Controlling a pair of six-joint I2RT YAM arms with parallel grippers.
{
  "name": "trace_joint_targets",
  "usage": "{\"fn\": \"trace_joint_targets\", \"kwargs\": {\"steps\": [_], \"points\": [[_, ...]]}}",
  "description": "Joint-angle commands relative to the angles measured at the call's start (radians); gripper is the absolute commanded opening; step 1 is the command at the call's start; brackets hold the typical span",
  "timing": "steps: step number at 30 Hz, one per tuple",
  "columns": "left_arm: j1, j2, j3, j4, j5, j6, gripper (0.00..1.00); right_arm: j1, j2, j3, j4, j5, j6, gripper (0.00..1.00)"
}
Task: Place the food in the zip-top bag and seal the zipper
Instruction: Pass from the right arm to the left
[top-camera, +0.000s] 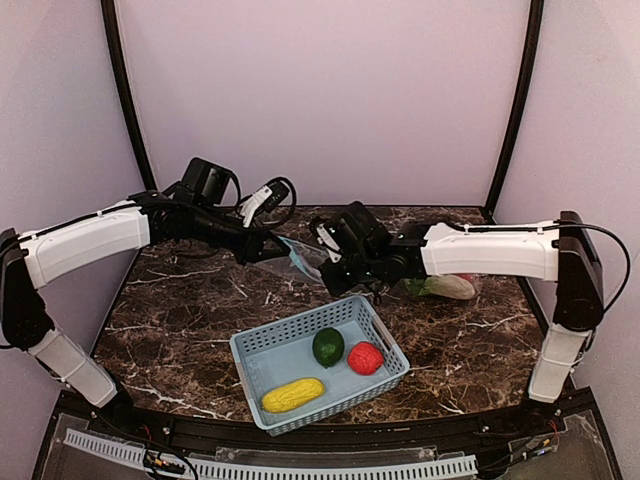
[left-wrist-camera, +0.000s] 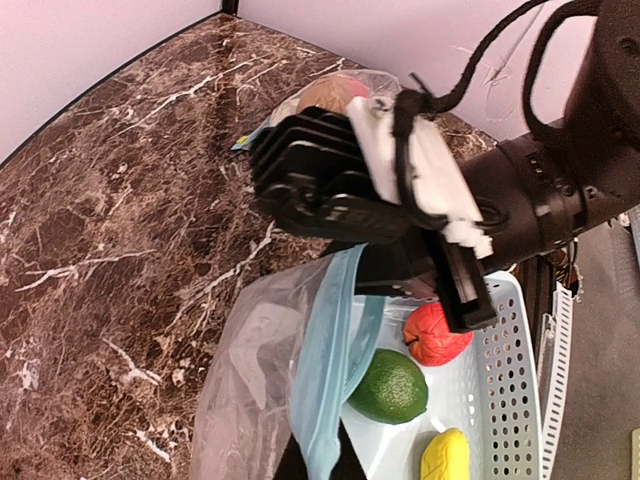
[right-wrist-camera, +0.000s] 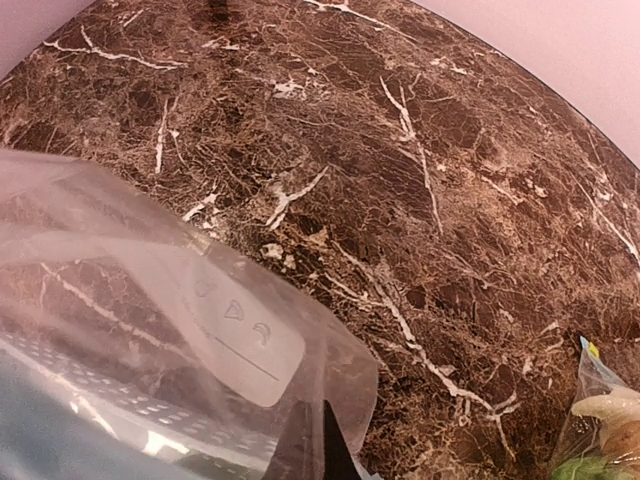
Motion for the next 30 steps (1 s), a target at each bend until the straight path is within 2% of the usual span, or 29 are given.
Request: {"fn": "trace_joint_targets", "kwargs": {"steps": [1, 2, 4, 5, 8, 9, 13, 15, 18, 26, 30], "points": [[0.004, 0.021, -0.005, -0.041, -0.103, 0.016, 0.01, 0.007, -0.059, -0.009, 0.032, -0.055, -0.021, 0.0], [0.001, 0.024, 0.001, -0.039, -0.102, 0.012, 0.01, 0.013, -0.056, -0.002, 0.022, -0.055, -0.023, 0.0], [-0.012, 0.034, 0.014, -0.039, -0.113, 0.01, 0.08, 0.024, -0.044, 0.025, -0.006, -0.049, -0.023, 0.0], [-0.023, 0.037, 0.022, -0.037, -0.12, 0.009, 0.19, 0.029, -0.035, 0.041, -0.02, -0.044, -0.018, 0.0], [-0.038, 0.033, 0.034, -0.022, -0.146, -0.001, 0.42, 0.039, -0.002, 0.084, -0.065, -0.022, -0.001, 0.0], [-0.042, 0.022, 0.032, -0.007, -0.152, -0.013, 0.54, 0.042, 0.007, 0.096, -0.078, -0.014, 0.003, 0.0], [-0.046, -0.026, 0.001, 0.056, -0.213, -0.039, 0.76, 0.049, 0.031, 0.128, -0.107, 0.006, 0.011, 0.0], [-0.048, -0.042, -0.005, 0.07, -0.243, -0.049, 0.82, 0.052, 0.035, 0.136, -0.115, 0.009, 0.014, 0.0], [-0.049, -0.048, -0.001, 0.064, -0.315, -0.06, 0.85, 0.054, 0.035, 0.143, -0.123, 0.017, 0.019, 0.0], [-0.073, -0.052, 0.011, 0.011, -0.49, -0.03, 0.87, 0.058, 0.047, 0.169, -0.156, 0.062, 0.033, 0.0], [-0.088, -0.046, 0.029, -0.002, -0.565, -0.026, 0.77, 0.068, 0.074, 0.205, -0.185, 0.104, 0.033, 0.0]]}}
